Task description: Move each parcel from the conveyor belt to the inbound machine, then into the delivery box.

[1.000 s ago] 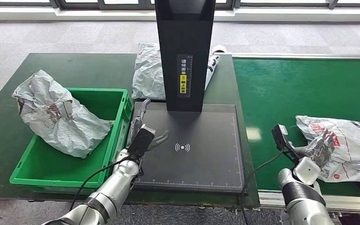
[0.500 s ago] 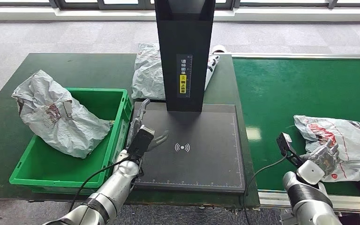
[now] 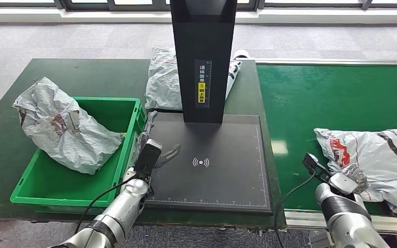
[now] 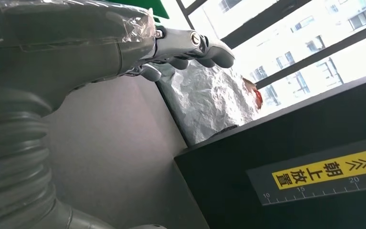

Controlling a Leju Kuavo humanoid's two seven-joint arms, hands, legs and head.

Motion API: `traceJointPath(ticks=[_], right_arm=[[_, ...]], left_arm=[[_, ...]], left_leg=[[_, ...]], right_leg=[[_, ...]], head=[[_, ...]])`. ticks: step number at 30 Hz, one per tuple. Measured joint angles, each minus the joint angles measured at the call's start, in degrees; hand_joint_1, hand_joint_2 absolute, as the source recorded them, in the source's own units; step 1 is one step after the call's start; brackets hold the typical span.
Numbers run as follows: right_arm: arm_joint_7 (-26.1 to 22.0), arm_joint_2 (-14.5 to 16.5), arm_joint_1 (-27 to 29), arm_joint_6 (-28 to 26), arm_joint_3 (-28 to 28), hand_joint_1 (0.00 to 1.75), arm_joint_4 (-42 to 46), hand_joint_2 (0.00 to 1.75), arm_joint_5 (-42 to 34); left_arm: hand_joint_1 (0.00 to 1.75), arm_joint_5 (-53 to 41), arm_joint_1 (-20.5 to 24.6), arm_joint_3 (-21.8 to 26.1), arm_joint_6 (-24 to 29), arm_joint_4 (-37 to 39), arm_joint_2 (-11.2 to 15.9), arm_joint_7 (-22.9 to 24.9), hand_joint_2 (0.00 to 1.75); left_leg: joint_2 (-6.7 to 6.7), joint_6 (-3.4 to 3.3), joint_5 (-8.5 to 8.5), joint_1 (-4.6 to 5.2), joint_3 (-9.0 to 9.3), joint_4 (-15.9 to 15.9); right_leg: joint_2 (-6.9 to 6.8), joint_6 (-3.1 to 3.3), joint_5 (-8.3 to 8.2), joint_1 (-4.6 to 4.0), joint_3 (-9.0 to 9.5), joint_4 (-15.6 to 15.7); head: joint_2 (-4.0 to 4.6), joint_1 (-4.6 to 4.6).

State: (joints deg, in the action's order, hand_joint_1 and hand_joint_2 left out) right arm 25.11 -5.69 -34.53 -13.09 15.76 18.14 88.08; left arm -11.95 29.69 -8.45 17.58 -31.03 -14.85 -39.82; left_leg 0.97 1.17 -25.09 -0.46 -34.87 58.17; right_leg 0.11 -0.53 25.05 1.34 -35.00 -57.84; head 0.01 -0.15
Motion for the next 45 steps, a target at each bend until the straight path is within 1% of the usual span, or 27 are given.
traceJointPath(ticks=[2, 4, 7, 15, 18, 20, 22, 24, 25, 27, 28, 31, 34, 36, 38, 40, 45], right_arm=[[-2.24, 0.0, -0.88, -2.82, -0.03, 1.75, -0.26, 1.75, -0.07], [-2.98, 0.13, -1.22, -3.91, -0.03, 1.75, -0.34, 1.75, -0.09], [-3.9, 0.38, -1.69, -5.2, -0.03, 1.75, -0.37, 1.75, -0.13], [-4.47, 0.9, -2.19, -6.28, -0.03, 1.75, -0.37, 1.75, -0.19], [-6.69, 1.24, -2.36, -8.67, -0.03, 1.75, -0.31, 1.75, -0.5], [-11.47, 2.07, -2.56, -13.31, -0.03, 1.75, 0.38, 1.75, -1.75], [-19.09, 3.65, -2.7, -18.92, -0.14, 1.75, 2.43, 1.75, -5.33], [-27.99, 5.88, -2.55, -22.0, -0.93, 1.75, 6.33, 1.75, -12.49], [-32.18, 7.16, -2.31, -22.14, -1.79, 1.75, 8.89, 1.75, -16.92], [-38.58, 9.67, -1.48, -20.51, -4.86, 1.75, 14.41, 1.75, -25.43], [-40.64, 10.79, -1.01, -19.35, -7.1, 1.75, 16.96, 1.75, -28.99], [-44.05, 13.85, 0.33, -15.78, -16.17, 1.75, 23.51, 1.75, -37.49], [-44.26, 16.13, 2.16, -13.2, -26.73, 1.75, 29.14, 1.75, -41.78], [-43.5, 16.83, 3.2, -11.81, -33.12, 1.75, 32.66, 1.75, -44.15], [-42.69, 17.05, 3.98, -10.48, -38.17, 1.75, 35.74, 1.75, -46.39], [-42.0, 17.04, 4.69, -8.94, -41.81, 1.75, 38.0, 1.75, -47.91], [-39.62, 16.79, 5.59, -4.03, -48.03, 1.75, 40.26, 1.75, -48.99]], left_arm=[[0.0, 0.53, -0.1, 0.06, 0.09, -0.15, 0.33, 0.2, 1.75], [0.0, 0.82, -0.21, 0.07, 0.19, -0.32, 0.39, 0.37, 1.75], [0.0, 1.09, -0.4, 0.13, 0.33, -0.64, 0.51, 0.56, 1.75], [0.0, 1.09, -0.56, 0.38, 0.45, -1.08, 0.68, 0.73, 1.75], [0.0, 1.33, -0.59, 0.46, 0.92, -1.12, 0.79, 0.93, 1.75], [0.0, 1.79, -0.78, 0.79, 1.37, -1.4, 0.94, 1.18, 1.75], [0.0, 1.98, -1.19, 1.31, 1.73, -1.97, 1.13, 1.43, 1.75], [0.0, 1.47, -1.65, 1.69, 2.22, -2.75, 1.26, 1.52, 1.75], [0.0, 1.1, -1.8, 1.81, 2.55, -3.18, 1.29, 1.48, 1.75], [0.0, 0.55, -1.89, 2.05, 3.03, -4.15, 1.29, 1.25, 1.75], [0.0, 0.44, -1.89, 2.19, 3.13, -4.69, 1.27, 1.11, 1.75], [0.0, -0.25, -1.82, 2.54, 3.09, -6.49, 1.1, 0.95, 1.75], [0.0, -1.25, -1.71, 2.57, 3.03, -8.16, 0.84, 1.04, 1.75], [0.0, -1.4, -1.69, 2.57, 2.78, -9.37, 0.75, 1.03, 1.75], [0.0, -1.43, -1.69, 2.54, 2.32, -10.68, 0.7, 1.05, 1.75], [0.0, -1.5, -1.69, 2.37, 1.74, -11.79, 0.67, 1.02, 1.75], [0.0, -0.16, -1.57, 1.08, -0.41, -13.22, 0.6, -0.11, 1.75]], left_leg=[[0.0, 0.0, 0.0, 0.0, 0.0, 0.0], [0.0, 0.0, 0.0, 0.0, -0.01, 0.0], [0.0, 0.0, 0.0, 0.0, -0.01, 0.0], [0.01, 0.0, 0.0, 0.0, -0.02, 0.0], [0.01, 0.0, 0.0, 0.0, -0.05, -0.01], [-0.01, 0.01, 0.0, 0.0, -0.06, -0.01], [-0.08, 0.02, 0.01, 0.0, -0.05, -0.01], [-0.17, 0.04, 0.02, -0.02, -0.03, -0.02], [-0.2, 0.06, 0.03, -0.03, -0.03, -0.02], [-0.24, 0.1, 0.06, -0.07, -0.05, -0.02], [-0.25, 0.12, 0.07, -0.09, -0.06, -0.03], [-0.37, 0.16, 0.09, -0.12, -0.09, -0.05], [-0.43, 0.17, 0.09, -0.13, -0.11, -0.05], [-0.42, 0.17, 0.09, -0.14, -0.13, -0.05], [-0.4, 0.18, 0.08, -0.14, -0.15, -0.05], [-0.4, 0.17, 0.08, -0.14, -0.15, -0.05], [-0.42, 0.17, 0.08, -0.11, -0.16, -0.03]], right_leg=[[0.01, 0.0, -0.01, -0.01, 0.0, 0.0], [0.01, 0.0, 0.0, -0.01, 0.0, 0.0], [0.0, 0.0, 0.0, -0.01, 0.0, 0.0], [-0.01, 0.0, 0.0, 0.0, 0.0, 0.0], [0.0, 0.0, -0.01, 0.0, 0.0, -0.01], [0.02, 0.0, -0.01, -0.01, -0.01, -0.02], [0.09, 0.01, -0.02, -0.04, -0.03, -0.03], [0.17, 0.04, -0.03, -0.11, -0.09, -0.04], [0.19, 0.06, -0.04, -0.14, -0.11, -0.04], [0.2, 0.09, -0.05, -0.19, -0.16, -0.05], [0.21, 0.1, -0.05, -0.21, -0.18, -0.06], [0.31, 0.16, -0.08, -0.24, -0.28, -0.08], [0.36, 0.19, -0.08, -0.26, -0.36, -0.09], [0.36, 0.21, -0.07, -0.26, -0.38, -0.09], [0.33, 0.23, -0.05, -0.26, -0.38, -0.08], [0.31, 0.24, -0.04, -0.24, -0.37, -0.08], [0.32, 0.22, -0.06, -0.18, -0.37, -0.07]], head=[[0.01, 0.0], [0.01, 0.0], [0.0, 0.0], [0.01, 0.0], [0.01, 0.0], [0.01, 0.0], [0.01, 0.0], [0.01, -0.01], [0.0, -0.01], [-0.01, -0.02], [-0.01, -0.02], [0.01, -0.01], [0.0, -0.01], [0.01, -0.01], [0.0, -0.01], [0.0, 0.0], [0.0, 0.0]])
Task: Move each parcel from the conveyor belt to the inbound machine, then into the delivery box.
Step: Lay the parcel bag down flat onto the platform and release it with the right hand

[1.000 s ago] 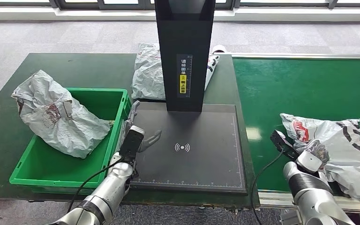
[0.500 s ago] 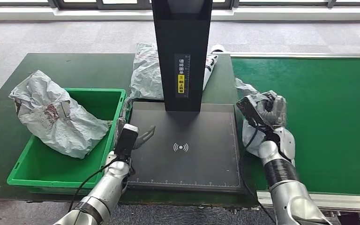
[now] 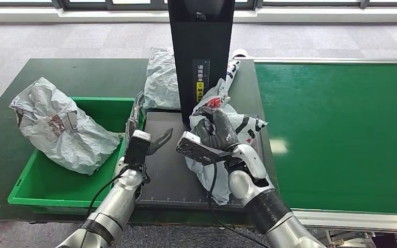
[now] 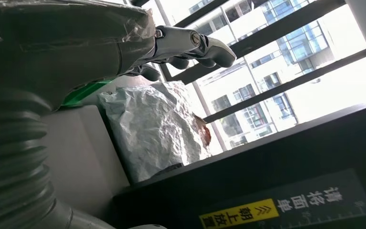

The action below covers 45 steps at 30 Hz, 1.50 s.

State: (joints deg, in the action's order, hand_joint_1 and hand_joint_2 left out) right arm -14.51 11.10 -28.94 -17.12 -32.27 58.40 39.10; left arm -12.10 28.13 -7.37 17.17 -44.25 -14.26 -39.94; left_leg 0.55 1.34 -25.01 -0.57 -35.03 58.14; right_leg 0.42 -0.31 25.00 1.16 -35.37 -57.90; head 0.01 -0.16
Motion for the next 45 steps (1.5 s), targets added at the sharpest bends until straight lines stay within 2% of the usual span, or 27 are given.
traceJointPath(ticks=[4, 5, 8, 9, 12, 20, 23, 25, 29, 31, 41, 45], right_arm=[[0.65, -0.07, 0.01, 2.55, -2.33, 1.75, -0.4, 1.75, -0.36], [0.7, -0.08, -0.03, 3.22, -2.66, 1.47, -0.53, 1.75, -0.51], [0.84, -0.13, -0.21, 7.5, -3.6, 0.16, -1.66, 1.75, -1.03], [0.94, -0.16, -0.27, 9.12, -4.03, 0.0, -2.44, 1.75, -0.89], [1.73, -0.21, -0.31, 11.81, -5.74, 0.0, -5.65, 1.75, 0.36], [4.86, -0.46, -0.42, 11.5, -7.23, 0.0, -11.09, 1.75, 1.71], [4.52, -0.81, -0.23, 9.48, -7.07, 0.0, -11.26, 1.75, 0.96], [3.58, -1.05, 0.27, 5.97, -6.34, 0.0, -10.41, 1.75, 0.1], [-2.14, -1.31, 1.9, -5.43, -1.76, 0.0, -6.76, 1.75, -4.82], [-4.89, -1.37, 2.5, -8.79, 0.92, 0.0, -5.63, 1.75, -7.18], [-16.67, -1.55, 4.29, -15.46, 9.2, 0.0, -4.82, 1.75, -19.64], [-20.48, -1.55, 4.23, -16.53, 12.13, 0.0, -6.41, 1.75, -22.91]], left_arm=[[0.0, 0.4, 0.05, -0.84, -0.65, -0.47, -0.1, -0.19, 1.75], [0.0, 0.44, 0.07, -1.02, -0.67, -0.53, -0.1, -0.19, 1.75], [0.0, 0.9, 0.31, -1.46, -0.8, -0.59, -0.1, -0.2, 1.75], [0.0, 1.16, 0.47, -1.59, -0.85, -0.56, -0.1, -0.2, 1.75], [0.0, 1.94, 1.03, -2.14, -0.91, -0.45, -0.09, -0.21, 1.75], [0.0, 3.78, 1.7, -2.62, -0.38, -0.18, -0.07, -0.25, 1.75], [0.0, 4.4, 1.8, -2.62, -0.28, -0.09, -0.03, -0.26, 1.75], [0.0, 4.37, 1.84, -2.62, -0.11, 0.05, -0.01, -0.26, 1.75], [0.0, 3.85, 1.85, -2.62, 0.48, 0.61, -0.05, -0.26, 1.75], [0.0, 3.41, 1.86, -2.62, 0.63, 1.03, -0.09, -0.26, 1.75], [0.0, -0.48, 2.84, -3.19, 0.51, 4.72, -0.66, -0.04, 1.75], [0.0, -6.54, 3.45, -5.11, 0.51, 7.41, -0.63, 3.87, 1.75]], left_leg=[[0.02, 0.0, 0.0, 0.02, 0.0, 0.01], [0.02, 0.0, 0.01, 0.02, 0.0, 0.01], [0.01, 0.0, 0.01, 0.01, 0.01, 0.01], [0.01, 0.0, 0.01, 0.01, 0.01, 0.01], [0.03, 0.0, 0.01, 0.0, 0.0, 0.0], [0.03, 0.0, 0.01, 0.01, 0.0, 0.01], [0.03, 0.0, 0.01, 0.01, 0.0, 0.02], [0.03, 0.0, 0.01, 0.01, 0.01, 0.02], [0.03, 0.0, 0.01, 0.01, 0.01, 0.02], [0.02, 0.0, 0.0, 0.01, 0.01, 0.02], [0.01, 0.0, 0.01, 0.02, 0.01, 0.02], [0.01, 0.0, 0.01, 0.02, 0.01, 0.02]], right_leg=[[-0.01, -0.01, -0.02, -0.02, 0.01, 0.0], [0.0, -0.01, -0.02, -0.02, 0.01, 0.0], [0.0, 0.0, -0.02, -0.04, 0.01, 0.0], [0.0, 0.0, -0.02, -0.04, 0.01, 0.0], [-0.02, 0.0, -0.02, -0.05, 0.01, 0.0], [-0.02, 0.0, -0.02, -0.03, 0.02, 0.0], [-0.01, 0.0, -0.02, -0.04, 0.01, 0.0], [-0.02, 0.0, -0.02, -0.04, 0.01, 0.0], [-0.01, 0.0, -0.02, -0.03, 0.01, 0.0], [-0.01, 0.0, -0.02, -0.03, 0.01, 0.0], [0.0, -0.01, -0.05, -0.03, 0.0, 0.0], [-0.01, -0.01, -0.05, -0.02, 0.01, 0.0]], head=[[0.0, 0.0], [0.0, -0.01], [0.0, 0.0], [-0.01, 0.01], [0.0, 0.01], [0.0, 0.0], [0.0, 0.0], [0.0, 0.0], [-0.01, 0.0], [0.0, 0.01], [-0.01, 0.0], [0.01, 0.0]])
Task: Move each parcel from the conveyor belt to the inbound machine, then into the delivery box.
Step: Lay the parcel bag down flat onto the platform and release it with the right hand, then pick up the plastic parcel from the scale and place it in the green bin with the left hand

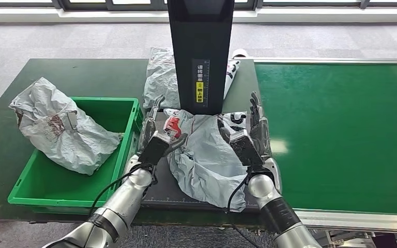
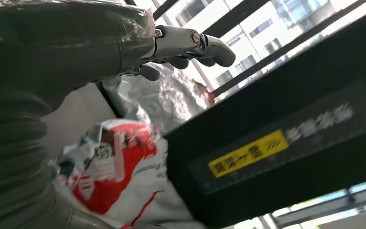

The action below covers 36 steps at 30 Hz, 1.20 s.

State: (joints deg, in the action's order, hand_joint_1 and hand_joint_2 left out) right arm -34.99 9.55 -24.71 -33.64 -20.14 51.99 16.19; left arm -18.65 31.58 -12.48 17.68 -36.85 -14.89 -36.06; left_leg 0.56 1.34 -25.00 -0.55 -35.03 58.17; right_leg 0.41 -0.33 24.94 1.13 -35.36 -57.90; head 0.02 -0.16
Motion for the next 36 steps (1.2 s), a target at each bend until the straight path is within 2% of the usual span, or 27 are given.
traceJointPath(ticks=[4, 5, 8, 9, 10, 12, 15, 25, 28, 33, 36], right_arm=[[-1.62, -0.02, -0.45, -0.54, 2.06, 0.0, -1.07, 1.75, -1.73], [-1.77, -0.05, -0.55, -0.56, 2.48, 0.0, -1.21, 1.75, -1.97], [-2.05, -0.12, -1.06, -0.3, 3.37, 0.0, -1.58, 1.75, -2.38], [-2.18, -0.12, -1.39, -0.17, 3.56, 0.0, -1.77, 1.75, -2.4], [-2.35, -0.12, -1.73, -0.08, 3.69, 0.0, -1.99, 1.75, -2.39], [-2.72, -0.11, -2.28, 0.01, 3.96, 0.0, -2.48, 1.75, -2.39], [-3.18, -0.1, -2.58, -0.01, 4.2, 0.0, -3.13, 1.75, -2.44], [-3.3, -0.1, -2.08, -0.03, 4.23, 0.0, -3.4, 1.75, -2.41], [-2.68, -0.09, -1.8, 0.07, 4.22, 0.0, -3.39, 1.75, -2.46], [-2.62, -0.1, -0.28, 0.0, 4.23, 0.0, -2.45, 1.75, -3.29], [-2.6, -0.11, 0.45, -0.46, 4.22, 0.0, -1.63, 1.75, -3.74]], left_arm=[[0.0, -10.77, 1.06, -4.32, 1.86, 4.4, 0.26, 7.92, 1.75], [0.1, -13.71, 1.36, -5.37, 2.59, 5.52, 0.27, 10.15, 1.75], [1.31, -24.49, 2.45, -9.46, 2.88, 9.05, 0.4, 18.63, 1.75], [1.65, -27.99, 2.75, -11.18, 2.33, 10.15, 0.47, 21.43, 1.75], [1.7, -30.9, 3.04, -12.88, 1.7, 11.11, 0.51, 23.72, 1.75], [1.75, -34.4, 3.7, -15.55, 0.85, 12.6, 0.59, 26.23, 1.75], [1.75, -35.46, 4.45, -17.31, 1.1, 14.0, 0.73, 26.7, 1.75], [1.75, -35.24, 4.81, -17.38, 2.81, 14.03, 1.31, 26.18, 1.75], [1.75, -34.47, 4.89, -16.99, 6.01, 13.9, 1.76, 24.7, 1.75], [1.75, -33.59, 4.8, -13.49, 15.52, 12.18, 3.0, 21.4, 1.75], [1.75, -39.9, 3.89, -9.33, 20.7, 6.43, 4.36, 23.08, 1.75]], left_leg=[[0.0, 0.0, 0.0, 0.0, 0.0, 0.0], [-0.01, 0.0, 0.0, 0.0, 0.0, 0.0], [0.0, 0.0, 0.0, 0.0, 0.0, 0.0], [0.0, 0.0, 0.0, 0.0, 0.0, 0.0], [0.01, 0.0, 0.0, 0.0, 0.0, 0.0], [0.04, 0.0, 0.0, 0.0, 0.01, 0.0], [0.07, 0.0, 0.0, 0.0, 0.04, -0.01], [0.0, 0.02, -0.04, 0.0, 0.11, -0.01], [-0.01, 0.02, -0.06, 0.0, 0.1, -0.02], [0.0, 0.03, -0.06, -0.02, 0.06, -0.02], [-0.04, 0.03, -0.05, -0.03, 0.05, -0.02]], right_leg=[[0.0, 0.0, 0.0, 0.0, 0.0, 0.0], [0.01, 0.0, 0.0, 0.0, 0.0, 0.0], [0.0, 0.0, 0.0, 0.0, 0.01, 0.0], [0.0, 0.0, 0.0, 0.0, 0.01, 0.0], [0.0, 0.0, 0.0, 0.0, 0.02, 0.0], [-0.04, 0.0, 0.0, 0.0, 0.07, 0.0], [-0.06, 0.0, 0.0, 0.0, 0.1, 0.0], [-0.01, 0.03, 0.05, -0.01, 0.12, 0.0], [0.0, 0.04, 0.06, -0.01, 0.1, 0.0], [0.0, 0.05, 0.06, -0.04, 0.06, -0.01], [0.03, 0.06, 0.06, -0.05, 0.01, -0.01]], head=[[-0.01, 0.01], [-0.01, 0.01], [-0.01, 0.01], [0.0, 0.0], [0.0, -0.01], [0.0, -0.01], [-0.01, 0.0], [-0.01, 0.01], [0.0, 0.01], [0.0, 0.01], [0.0, 0.0]])
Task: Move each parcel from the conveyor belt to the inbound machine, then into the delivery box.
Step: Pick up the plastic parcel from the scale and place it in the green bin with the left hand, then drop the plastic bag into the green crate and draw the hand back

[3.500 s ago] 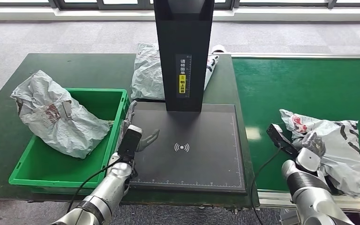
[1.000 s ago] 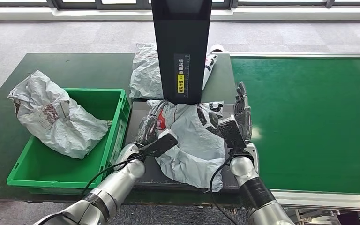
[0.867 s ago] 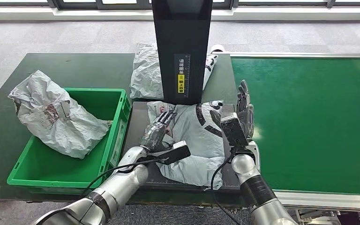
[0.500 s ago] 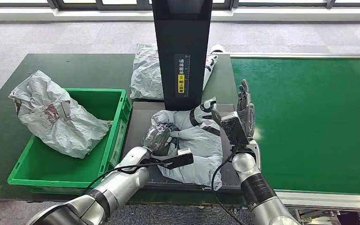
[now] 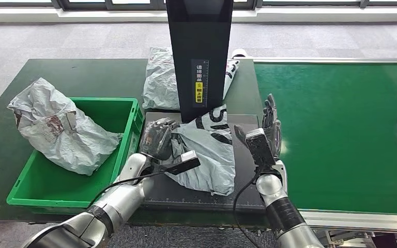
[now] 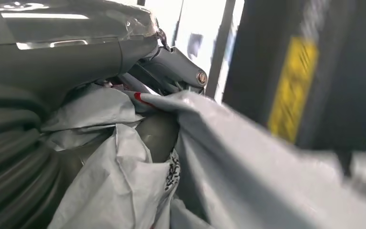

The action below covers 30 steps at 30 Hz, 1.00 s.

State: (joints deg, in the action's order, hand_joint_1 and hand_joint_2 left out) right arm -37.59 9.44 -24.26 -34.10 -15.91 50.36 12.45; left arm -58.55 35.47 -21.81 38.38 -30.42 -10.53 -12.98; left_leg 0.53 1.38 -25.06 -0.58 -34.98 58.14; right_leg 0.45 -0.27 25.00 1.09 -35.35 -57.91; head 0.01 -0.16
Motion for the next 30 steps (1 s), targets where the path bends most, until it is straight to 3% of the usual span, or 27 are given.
traceJointPath(ticks=[3, 6, 13, 18, 23, 30], right_arm=[[0.15, 0.0, 0.51, -0.56, 0.0, 0.0, 0.68, 1.75, -0.22], [0.23, 0.0, 0.78, -0.74, 0.01, 0.0, 1.17, 1.75, -0.26], [0.23, 0.02, 1.0, -0.79, 0.02, 0.0, 1.82, 1.75, -0.31], [0.76, 0.02, 1.76, -1.54, 0.15, 0.0, 2.39, 1.75, -0.5], [1.56, -0.17, 4.71, -2.47, 1.08, 0.0, 4.91, 1.75, 0.2], [1.86, -0.93, 9.48, -2.9, 2.09, 0.0, 8.28, 1.75, 0.45]], left_arm=[[1.75, -9.22, -1.38, 7.83, 1.19, -10.39, 0.94, 1.09, 1.75], [1.75, -11.23, -1.68, 14.55, 1.31, -17.14, 1.51, 0.9, 1.75], [1.75, -12.51, -2.88, 20.34, 1.33, -24.53, 2.08, 0.43, 1.75], [1.75, -15.32, -4.4, 29.1, 1.36, -33.62, 0.72, -7.7, 1.75], [1.75, -18.22, -5.22, 38.5, 1.38, -41.04, 0.0, -11.47, 1.75], [1.75, -18.08, -5.93, 53.1, 1.38, -44.7, -1.26, -17.75, 1.75]], left_leg=[[-0.08, 0.01, 0.01, -0.01, -0.02, 0.0], [-0.13, 0.02, 0.01, -0.01, -0.02, 0.0], [-0.02, 0.02, 0.03, -0.01, -0.03, 0.01], [-0.11, 0.02, 0.02, -0.01, -0.04, 0.02], [-0.12, 0.04, 0.0, -0.04, -0.04, -0.01], [-0.13, 0.07, -0.01, -0.07, -0.04, -0.02]], right_leg=[[0.07, 0.0, 0.0, -0.01, -0.03, 0.0], [0.1, 0.01, -0.01, -0.01, -0.04, 0.0], [0.03, 0.0, -0.02, 0.0, 0.02, 0.0], [0.12, 0.0, -0.04, 0.0, -0.03, 0.0], [0.13, 0.03, 0.0, -0.04, -0.07, 0.0], [0.12, 0.06, 0.02, -0.06, -0.07, 0.0]], head=[[-0.01, 0.0], [-0.01, 0.0], [-0.01, 0.01], [-0.01, 0.0], [-0.01, -0.01], [0.0, 0.01]])
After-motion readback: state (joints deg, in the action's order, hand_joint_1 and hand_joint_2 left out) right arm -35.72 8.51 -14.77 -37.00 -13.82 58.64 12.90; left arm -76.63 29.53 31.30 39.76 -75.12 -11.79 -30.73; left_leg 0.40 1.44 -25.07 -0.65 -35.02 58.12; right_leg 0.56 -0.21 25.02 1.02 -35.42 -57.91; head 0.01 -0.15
